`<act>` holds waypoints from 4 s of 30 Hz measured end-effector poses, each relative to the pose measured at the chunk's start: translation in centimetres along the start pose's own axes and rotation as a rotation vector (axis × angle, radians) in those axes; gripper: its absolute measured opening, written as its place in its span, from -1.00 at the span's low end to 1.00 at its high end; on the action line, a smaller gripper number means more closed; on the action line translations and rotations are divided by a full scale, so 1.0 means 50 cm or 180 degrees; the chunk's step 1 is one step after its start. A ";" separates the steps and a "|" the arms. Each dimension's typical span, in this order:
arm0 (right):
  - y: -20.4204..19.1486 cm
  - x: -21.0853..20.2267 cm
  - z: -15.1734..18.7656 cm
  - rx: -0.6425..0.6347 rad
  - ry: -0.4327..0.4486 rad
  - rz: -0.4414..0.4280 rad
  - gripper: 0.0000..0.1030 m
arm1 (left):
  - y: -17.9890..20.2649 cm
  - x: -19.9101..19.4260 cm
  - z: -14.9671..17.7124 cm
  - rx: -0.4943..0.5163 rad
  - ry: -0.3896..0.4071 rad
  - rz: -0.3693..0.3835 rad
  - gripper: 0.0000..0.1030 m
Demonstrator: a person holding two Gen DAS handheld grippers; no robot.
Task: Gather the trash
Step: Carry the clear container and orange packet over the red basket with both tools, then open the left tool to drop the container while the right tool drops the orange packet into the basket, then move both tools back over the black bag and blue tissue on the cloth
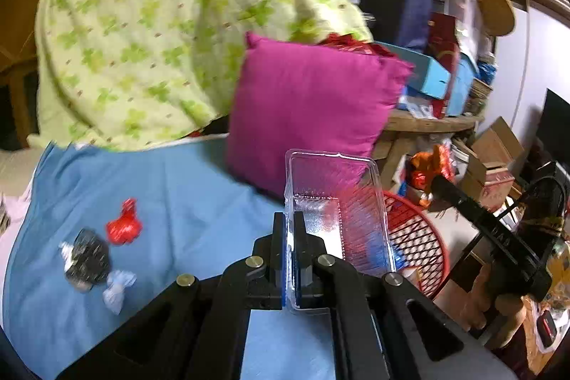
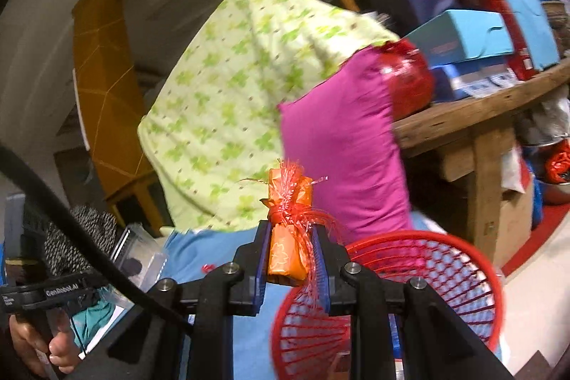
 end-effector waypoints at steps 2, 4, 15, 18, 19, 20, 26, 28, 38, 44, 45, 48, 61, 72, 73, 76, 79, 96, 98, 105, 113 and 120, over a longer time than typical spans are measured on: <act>0.019 -0.010 -0.013 0.0066 0.0044 0.0032 -0.53 | 0.029 0.013 -0.022 0.0070 0.0023 0.0060 -0.94; 0.035 -0.019 -0.023 0.0115 0.0065 0.0061 -0.53 | 0.051 0.024 -0.035 0.0127 0.0028 0.0100 -0.94; 0.109 -0.044 -0.055 0.0446 0.0168 0.0153 -0.53 | 0.148 0.097 -0.061 0.0418 -0.0078 0.0147 -0.94; 0.127 -0.044 -0.061 0.0551 0.0141 0.0157 -0.53 | 0.169 0.108 -0.063 0.0532 -0.0098 0.0095 -0.94; 0.132 -0.044 -0.062 0.0580 0.0136 0.0162 -0.53 | 0.172 0.110 -0.064 0.0553 -0.0103 0.0086 -0.94; 0.136 -0.043 -0.063 0.0598 0.0129 0.0166 -0.53 | 0.179 0.113 -0.064 0.0582 -0.0115 0.0083 -0.94; 0.146 -0.041 -0.066 0.0663 0.0102 0.0168 -0.53 | 0.207 0.125 -0.073 0.0725 -0.0114 0.0041 -0.94; 0.149 -0.041 -0.065 0.0671 0.0097 0.0173 -0.53 | 0.214 0.129 -0.075 0.0767 -0.0110 0.0019 -0.94; 0.159 -0.025 -0.056 0.0741 -0.0086 0.0246 -0.49 | 0.222 0.160 -0.070 0.0802 -0.0180 0.0024 -0.94; 0.187 0.002 -0.042 0.0933 -0.0302 0.0383 -0.49 | 0.212 0.195 -0.054 0.0614 -0.0263 0.0367 -0.94; 0.191 0.005 -0.040 0.0979 -0.0334 0.0375 -0.49 | 0.211 0.202 -0.050 0.0599 -0.0282 0.0393 -0.94; 0.196 0.007 -0.039 0.1027 -0.0350 0.0365 -0.48 | 0.210 0.214 -0.042 0.0542 -0.0311 0.0467 -0.94; 0.197 0.010 -0.043 0.1161 -0.0310 0.0210 -0.29 | 0.166 0.196 -0.030 0.0419 -0.0192 0.0346 -0.14; 0.037 0.010 -0.033 0.0675 0.0068 -0.0328 -0.24 | 0.023 0.122 0.070 0.0059 -0.0239 -0.0141 0.12; 0.016 0.015 -0.026 0.0609 0.0067 -0.0393 -0.24 | -0.001 0.110 0.092 -0.0001 -0.0279 -0.0195 0.13; -0.045 0.041 0.002 0.0445 -0.0013 -0.0545 -0.24 | -0.066 0.080 0.146 -0.0155 -0.0369 -0.0352 0.13; -0.095 0.076 0.035 0.0344 -0.0168 -0.0636 -0.24 | -0.130 0.045 0.198 -0.0297 -0.0436 -0.0557 0.14; -0.283 0.301 0.302 -0.0181 -0.1429 -0.0478 -0.24 | -0.479 -0.113 0.462 -0.1368 -0.0629 -0.1599 0.14; -0.293 0.325 0.328 -0.0199 -0.1558 -0.0435 -0.24 | -0.486 -0.106 0.471 -0.1361 -0.0649 -0.1601 0.14; -0.290 0.383 0.380 -0.0041 -0.1890 -0.0278 -0.24 | -0.498 -0.057 0.461 -0.1208 -0.0638 -0.1455 0.14; -0.260 0.400 0.379 0.0061 -0.1930 -0.0131 -0.24 | -0.554 0.054 0.432 -0.1118 -0.0563 -0.1076 0.15; -0.257 0.406 0.389 0.0012 -0.1984 -0.0084 -0.24 | -0.612 0.129 0.474 -0.1585 -0.0457 -0.0877 0.15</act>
Point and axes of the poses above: each gripper's, at about its wrist camera, not at the fingertips, and x roughly the way its jaws point, y to its right, z to its underside, the point moved 3 cm from there along x, roughly the way its jaws point, and after that the axes turned 15 degrees about x, right-handed, at the moved point
